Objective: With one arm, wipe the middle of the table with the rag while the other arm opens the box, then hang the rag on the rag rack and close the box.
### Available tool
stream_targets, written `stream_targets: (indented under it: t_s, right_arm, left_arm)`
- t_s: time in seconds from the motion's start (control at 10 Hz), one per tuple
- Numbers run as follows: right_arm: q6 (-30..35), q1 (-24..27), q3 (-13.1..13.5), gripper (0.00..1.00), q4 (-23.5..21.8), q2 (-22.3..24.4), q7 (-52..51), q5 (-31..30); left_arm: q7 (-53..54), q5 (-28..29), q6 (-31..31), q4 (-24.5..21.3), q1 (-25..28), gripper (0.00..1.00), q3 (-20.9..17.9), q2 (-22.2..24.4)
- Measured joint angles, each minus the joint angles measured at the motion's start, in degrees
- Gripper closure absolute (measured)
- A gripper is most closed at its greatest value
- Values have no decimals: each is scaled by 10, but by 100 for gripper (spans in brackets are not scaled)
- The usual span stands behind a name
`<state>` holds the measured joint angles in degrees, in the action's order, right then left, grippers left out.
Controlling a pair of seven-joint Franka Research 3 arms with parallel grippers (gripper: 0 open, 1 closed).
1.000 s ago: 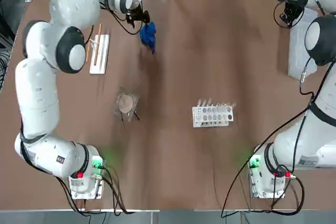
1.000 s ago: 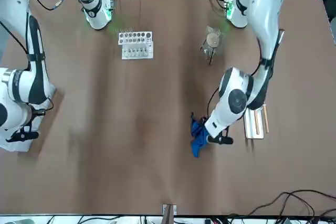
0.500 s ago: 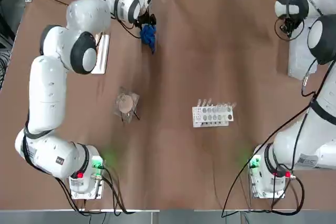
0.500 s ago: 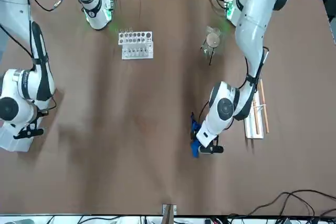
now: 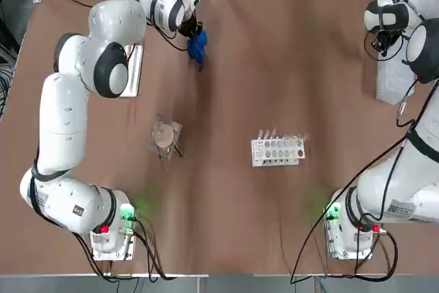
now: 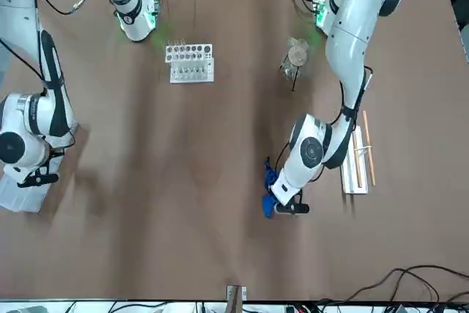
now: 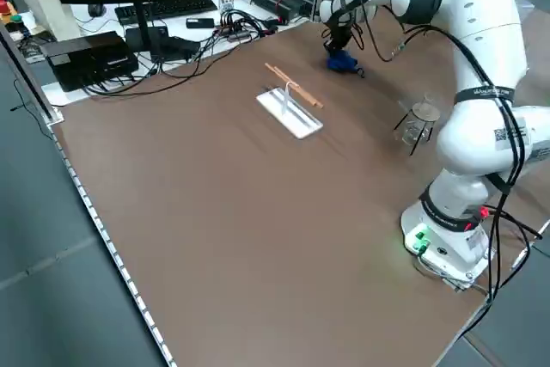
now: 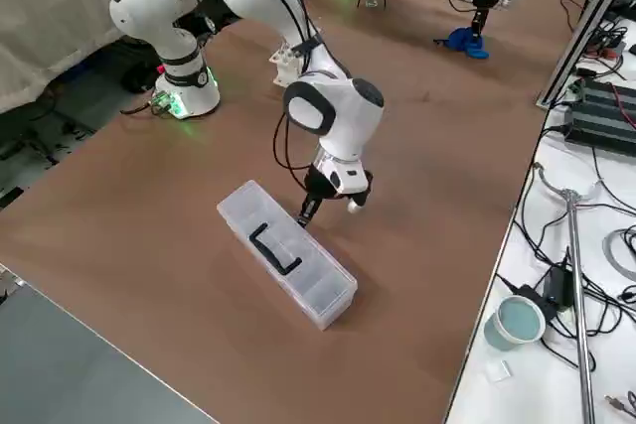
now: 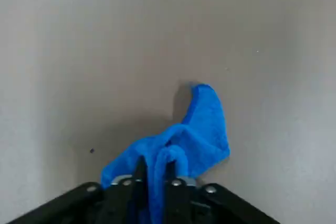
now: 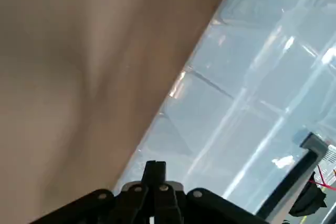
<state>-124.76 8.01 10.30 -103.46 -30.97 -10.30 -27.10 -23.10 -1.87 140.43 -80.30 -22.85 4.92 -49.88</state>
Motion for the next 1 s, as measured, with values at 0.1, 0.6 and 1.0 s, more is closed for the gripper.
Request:
stream_targets:
  t_s: [0.1,0.6,1.0]
  right_arm:
    - [3,2,-1,99,-1,4,-6,0]
    - [118,5,-1,99,-2,77,-31,-3]
    - [100,110,1,99,0,98,-136,-23]
  left_arm:
    - [-8,0,0,2,-1,94,0,0]
    - [-100,-89,0,34,-7,94,35,67]
    - [-172,-113,21,78,-20,94,149,107]
